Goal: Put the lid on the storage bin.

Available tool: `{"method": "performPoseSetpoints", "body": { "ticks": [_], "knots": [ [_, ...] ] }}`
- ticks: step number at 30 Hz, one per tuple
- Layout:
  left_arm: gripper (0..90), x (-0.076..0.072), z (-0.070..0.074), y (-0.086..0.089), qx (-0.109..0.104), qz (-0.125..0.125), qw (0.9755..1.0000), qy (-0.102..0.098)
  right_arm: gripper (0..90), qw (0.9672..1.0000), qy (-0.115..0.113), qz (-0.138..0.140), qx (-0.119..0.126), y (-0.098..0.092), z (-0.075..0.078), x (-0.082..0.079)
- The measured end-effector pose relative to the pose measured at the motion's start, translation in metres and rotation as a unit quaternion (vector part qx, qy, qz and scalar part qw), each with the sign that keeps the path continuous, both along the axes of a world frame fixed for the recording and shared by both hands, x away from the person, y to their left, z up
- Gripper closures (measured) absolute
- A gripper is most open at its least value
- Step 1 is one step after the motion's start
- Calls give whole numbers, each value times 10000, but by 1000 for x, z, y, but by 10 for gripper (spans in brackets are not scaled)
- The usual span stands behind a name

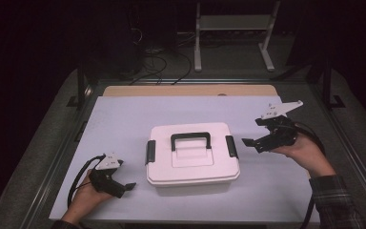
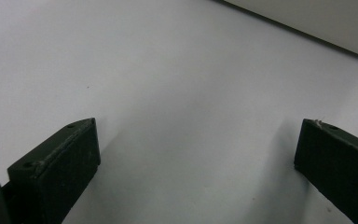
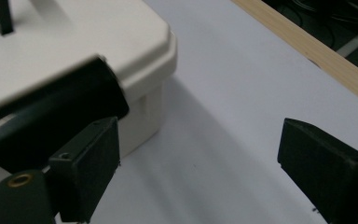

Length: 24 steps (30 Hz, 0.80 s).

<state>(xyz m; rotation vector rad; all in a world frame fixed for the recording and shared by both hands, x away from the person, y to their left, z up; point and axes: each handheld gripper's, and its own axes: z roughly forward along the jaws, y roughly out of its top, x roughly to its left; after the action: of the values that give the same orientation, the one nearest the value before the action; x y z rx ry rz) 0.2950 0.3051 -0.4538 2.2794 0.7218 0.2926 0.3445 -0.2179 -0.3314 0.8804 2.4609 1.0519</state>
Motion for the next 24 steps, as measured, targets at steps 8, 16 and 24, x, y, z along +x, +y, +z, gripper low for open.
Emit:
{"method": "performPoseSetpoints", "body": {
  "ticks": [8, 16, 24],
  "knots": [
    [0, 0, 0, 0, -1, 1, 10000, -2, 123, 9984, -109, -544, 93, -10, -37, -8],
    [0, 0, 0, 0, 0, 3, 10000, -4, 105, 9951, 42, -983, 70, -16, -67, -16],
    [0, 0, 0, 0, -1, 3, 10000, -7, 74, 9922, 280, -1197, -208, -16, -87, -22]
  ]
}}
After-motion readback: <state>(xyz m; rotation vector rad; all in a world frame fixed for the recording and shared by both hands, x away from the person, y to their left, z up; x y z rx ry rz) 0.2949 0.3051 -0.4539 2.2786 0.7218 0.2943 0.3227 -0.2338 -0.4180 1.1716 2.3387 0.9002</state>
